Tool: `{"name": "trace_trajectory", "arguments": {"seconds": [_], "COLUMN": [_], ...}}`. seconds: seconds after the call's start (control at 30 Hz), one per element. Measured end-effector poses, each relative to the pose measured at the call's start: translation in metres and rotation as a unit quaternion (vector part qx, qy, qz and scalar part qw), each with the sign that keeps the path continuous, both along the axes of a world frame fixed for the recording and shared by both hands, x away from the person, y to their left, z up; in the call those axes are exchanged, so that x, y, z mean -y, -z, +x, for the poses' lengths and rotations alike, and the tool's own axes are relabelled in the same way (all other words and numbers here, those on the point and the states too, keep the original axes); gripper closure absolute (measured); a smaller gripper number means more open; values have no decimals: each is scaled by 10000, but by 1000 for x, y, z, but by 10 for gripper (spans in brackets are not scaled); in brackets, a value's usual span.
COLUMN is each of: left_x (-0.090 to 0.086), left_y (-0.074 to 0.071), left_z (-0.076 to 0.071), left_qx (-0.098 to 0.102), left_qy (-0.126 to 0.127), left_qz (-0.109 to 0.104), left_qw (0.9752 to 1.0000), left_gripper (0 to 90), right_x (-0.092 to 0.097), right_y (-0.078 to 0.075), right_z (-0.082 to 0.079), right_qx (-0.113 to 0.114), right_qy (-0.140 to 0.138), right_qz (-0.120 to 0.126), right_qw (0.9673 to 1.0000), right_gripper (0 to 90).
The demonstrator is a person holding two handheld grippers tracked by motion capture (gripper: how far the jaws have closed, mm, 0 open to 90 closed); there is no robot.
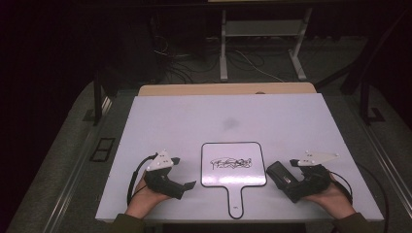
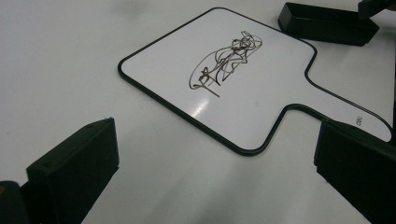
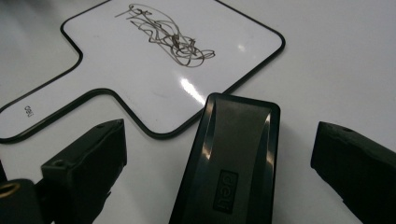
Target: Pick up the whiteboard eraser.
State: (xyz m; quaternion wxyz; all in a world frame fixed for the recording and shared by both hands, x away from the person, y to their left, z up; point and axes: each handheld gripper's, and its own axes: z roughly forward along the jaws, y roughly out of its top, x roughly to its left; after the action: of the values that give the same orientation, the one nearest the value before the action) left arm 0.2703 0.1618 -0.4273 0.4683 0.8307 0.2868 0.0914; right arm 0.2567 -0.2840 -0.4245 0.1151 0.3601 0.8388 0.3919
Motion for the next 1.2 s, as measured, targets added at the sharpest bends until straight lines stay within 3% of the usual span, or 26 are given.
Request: {"name": "trace_trajectory", "arguments": {"seconds": [0.67,0.9,1.2], "left_x": [1,0,1], "left_y": [0,0,0], "left_z": [-1,0,0], "left_qx": [-25,-33,-49], "left_qy": [-10,10,39], "left_qz": [-24,-4,9], "left_qw": [10000,10000,10000], "left_gripper": [0,0,0], "right_x": [-5,-4,-4], "right_y": [13,15,17], "right_z": [1,1,2], "right_qx": [-319,-486,-505], "right_qy": [53,47,59], "right_qz": [-670,-757,-942], "right_qw": [9972,9959,9943], "right_gripper": [52,158,244]}}
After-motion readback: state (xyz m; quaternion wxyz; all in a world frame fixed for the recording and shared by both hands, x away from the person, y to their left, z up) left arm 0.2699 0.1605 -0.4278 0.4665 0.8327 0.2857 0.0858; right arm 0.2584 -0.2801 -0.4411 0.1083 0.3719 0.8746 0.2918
